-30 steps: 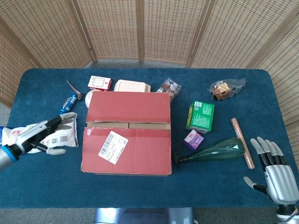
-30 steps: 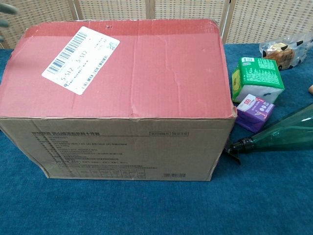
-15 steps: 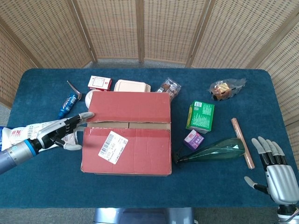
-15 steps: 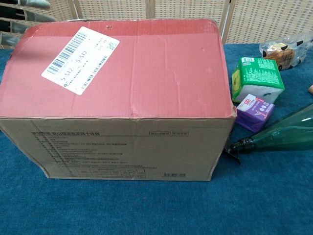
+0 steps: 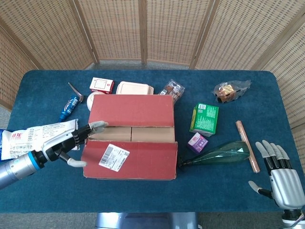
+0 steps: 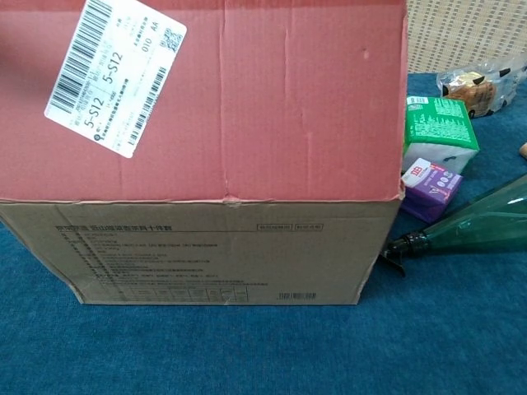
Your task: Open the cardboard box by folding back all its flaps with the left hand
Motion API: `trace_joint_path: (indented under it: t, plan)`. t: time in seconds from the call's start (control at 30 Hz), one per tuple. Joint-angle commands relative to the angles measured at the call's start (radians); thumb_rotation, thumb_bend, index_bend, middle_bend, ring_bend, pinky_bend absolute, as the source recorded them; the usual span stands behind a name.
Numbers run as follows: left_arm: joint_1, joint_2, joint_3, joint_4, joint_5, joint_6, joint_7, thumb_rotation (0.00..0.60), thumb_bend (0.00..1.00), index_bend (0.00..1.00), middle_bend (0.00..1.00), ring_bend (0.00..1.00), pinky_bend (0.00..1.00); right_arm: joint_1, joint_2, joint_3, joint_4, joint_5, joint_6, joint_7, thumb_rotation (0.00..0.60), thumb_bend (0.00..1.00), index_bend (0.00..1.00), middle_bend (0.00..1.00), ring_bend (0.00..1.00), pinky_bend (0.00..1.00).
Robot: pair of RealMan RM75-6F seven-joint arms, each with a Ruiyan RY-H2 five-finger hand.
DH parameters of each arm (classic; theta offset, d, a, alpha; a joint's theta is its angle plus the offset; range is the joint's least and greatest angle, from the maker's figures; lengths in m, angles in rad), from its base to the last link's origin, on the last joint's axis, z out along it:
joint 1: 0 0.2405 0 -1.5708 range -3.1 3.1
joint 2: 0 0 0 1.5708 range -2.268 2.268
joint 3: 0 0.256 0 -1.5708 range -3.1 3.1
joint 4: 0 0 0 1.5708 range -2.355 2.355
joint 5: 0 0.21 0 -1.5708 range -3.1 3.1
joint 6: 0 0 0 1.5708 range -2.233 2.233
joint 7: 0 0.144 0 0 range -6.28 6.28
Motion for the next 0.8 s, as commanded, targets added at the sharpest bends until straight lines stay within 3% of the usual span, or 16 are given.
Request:
trace_joint_path:
  t: [0.03, 0.4, 0.8]
  plan:
    - [0.007, 0.021, 0.005, -0.031, 0.021, 0.033, 0.036, 0.600, 0.00, 0.00, 0.00, 0.00, 0.23, 0.000, -0.002, -0.001, 0.000, -0.002, -0.001, -0.003, 0.600, 0.09, 0.00, 0.00, 0.00, 0.00]
    - [0.006, 0.088, 0.019, -0.151, 0.117, 0.146, 0.117, 0.600, 0.00, 0.00, 0.00, 0.00, 0.25, 0.001, -0.004, 0.001, 0.000, 0.004, -0.004, -0.005, 0.600, 0.09, 0.00, 0.00, 0.00, 0.00]
    - [0.015, 0.117, 0.086, -0.185, 0.274, 0.220, 0.181, 0.600, 0.00, 0.00, 0.00, 0.00, 0.31, 0.003, -0.005, 0.001, 0.001, 0.006, -0.007, -0.009, 0.600, 0.09, 0.00, 0.00, 0.00, 0.00]
